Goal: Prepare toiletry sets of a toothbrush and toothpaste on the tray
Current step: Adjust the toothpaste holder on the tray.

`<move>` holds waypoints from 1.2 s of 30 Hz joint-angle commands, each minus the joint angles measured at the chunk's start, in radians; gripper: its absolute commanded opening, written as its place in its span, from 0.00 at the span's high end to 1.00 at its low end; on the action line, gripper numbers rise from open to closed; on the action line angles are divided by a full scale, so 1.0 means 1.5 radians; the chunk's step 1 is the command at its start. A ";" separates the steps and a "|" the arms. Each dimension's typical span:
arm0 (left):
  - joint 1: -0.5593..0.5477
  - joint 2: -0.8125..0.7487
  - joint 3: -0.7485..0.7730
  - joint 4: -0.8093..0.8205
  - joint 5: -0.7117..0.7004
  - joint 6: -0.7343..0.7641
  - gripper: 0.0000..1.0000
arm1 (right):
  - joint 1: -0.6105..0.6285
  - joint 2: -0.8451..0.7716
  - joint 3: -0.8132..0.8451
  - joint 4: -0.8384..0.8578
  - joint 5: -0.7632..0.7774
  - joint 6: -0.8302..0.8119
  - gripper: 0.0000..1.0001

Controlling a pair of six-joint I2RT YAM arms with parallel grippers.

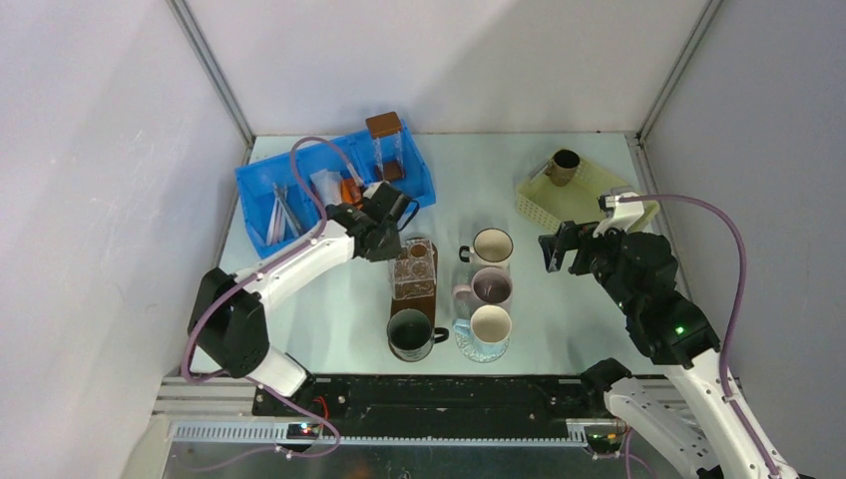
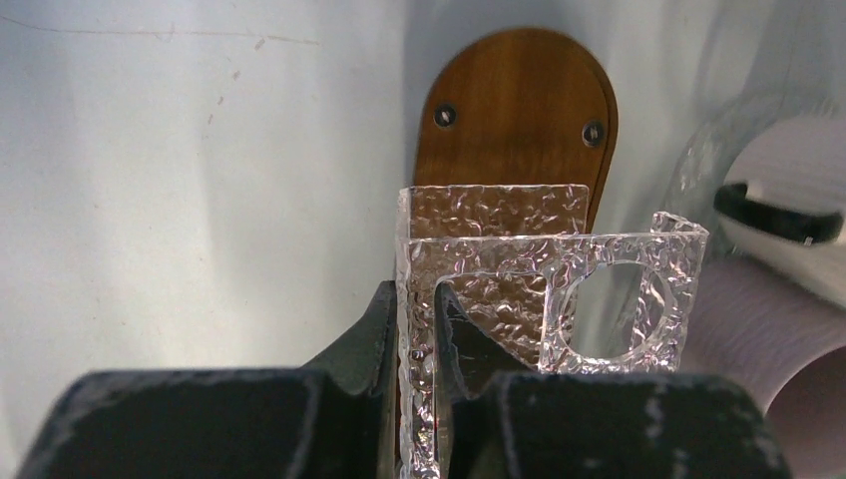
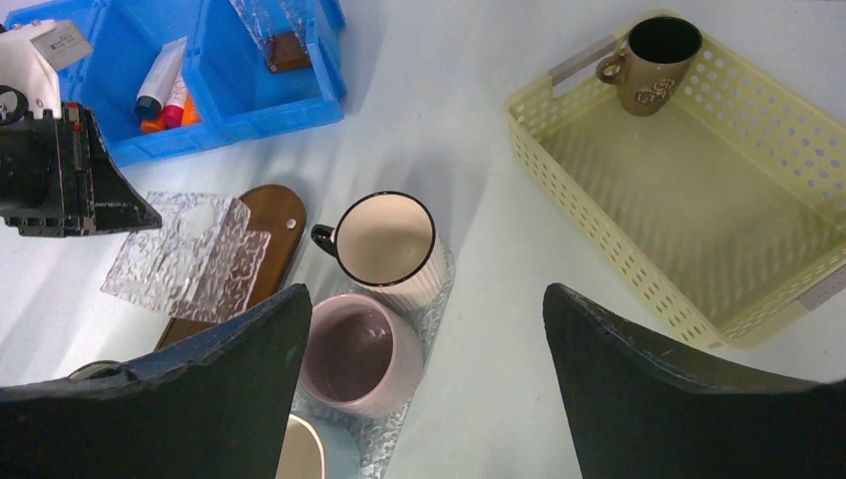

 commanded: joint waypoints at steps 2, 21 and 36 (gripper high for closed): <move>-0.048 -0.016 0.023 -0.014 0.000 0.075 0.94 | -0.001 0.001 -0.005 0.025 0.002 -0.009 0.12; -0.090 -0.043 -0.047 0.013 -0.016 0.086 0.94 | -0.002 0.012 -0.005 0.027 -0.014 -0.006 0.12; -0.098 -0.077 -0.088 0.012 -0.014 0.060 0.83 | -0.002 0.018 -0.005 0.031 -0.023 -0.003 0.12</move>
